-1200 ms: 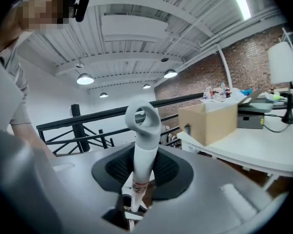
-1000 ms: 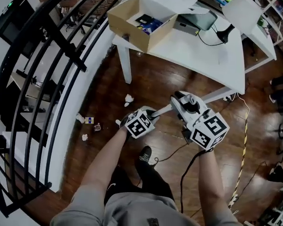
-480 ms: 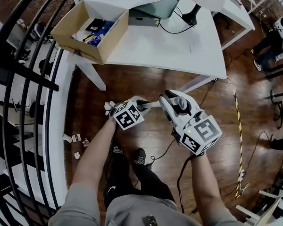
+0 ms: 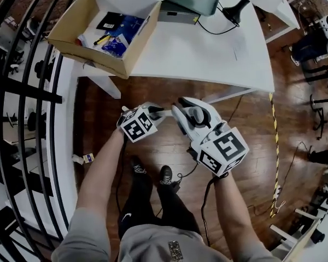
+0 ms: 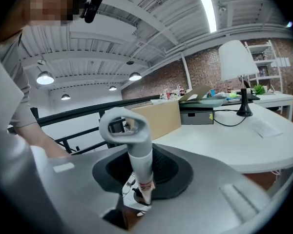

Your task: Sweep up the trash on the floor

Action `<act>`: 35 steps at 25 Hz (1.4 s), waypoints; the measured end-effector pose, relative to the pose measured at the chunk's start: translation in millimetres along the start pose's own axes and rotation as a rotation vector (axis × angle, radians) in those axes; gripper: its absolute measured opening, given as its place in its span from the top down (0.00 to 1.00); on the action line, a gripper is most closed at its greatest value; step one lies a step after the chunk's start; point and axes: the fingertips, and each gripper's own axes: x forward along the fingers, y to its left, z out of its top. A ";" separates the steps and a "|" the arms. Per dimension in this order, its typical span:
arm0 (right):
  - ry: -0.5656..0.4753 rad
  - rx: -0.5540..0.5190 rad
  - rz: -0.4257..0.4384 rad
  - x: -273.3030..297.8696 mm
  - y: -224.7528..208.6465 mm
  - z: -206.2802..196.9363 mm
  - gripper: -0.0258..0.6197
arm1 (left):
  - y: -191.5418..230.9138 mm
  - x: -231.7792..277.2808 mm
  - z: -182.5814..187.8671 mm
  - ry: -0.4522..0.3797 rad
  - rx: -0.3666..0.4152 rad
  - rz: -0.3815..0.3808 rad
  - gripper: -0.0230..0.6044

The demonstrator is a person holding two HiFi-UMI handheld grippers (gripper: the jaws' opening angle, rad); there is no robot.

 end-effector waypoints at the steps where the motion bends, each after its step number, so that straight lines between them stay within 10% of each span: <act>1: 0.009 0.010 0.016 8.1 5.6 -0.7 0.84 | 0.9 -7.8 -8.1 0.003 -0.015 0.002 0.83; 16: 0.098 -0.017 0.374 92.9 165.1 -23.0 0.84 | -12.3 -143.8 -140.4 0.058 -0.234 0.201 0.83; 35: 0.120 -0.149 0.678 51.7 320.0 -57.2 0.84 | -113.7 -241.1 -220.3 0.106 -0.397 0.478 0.83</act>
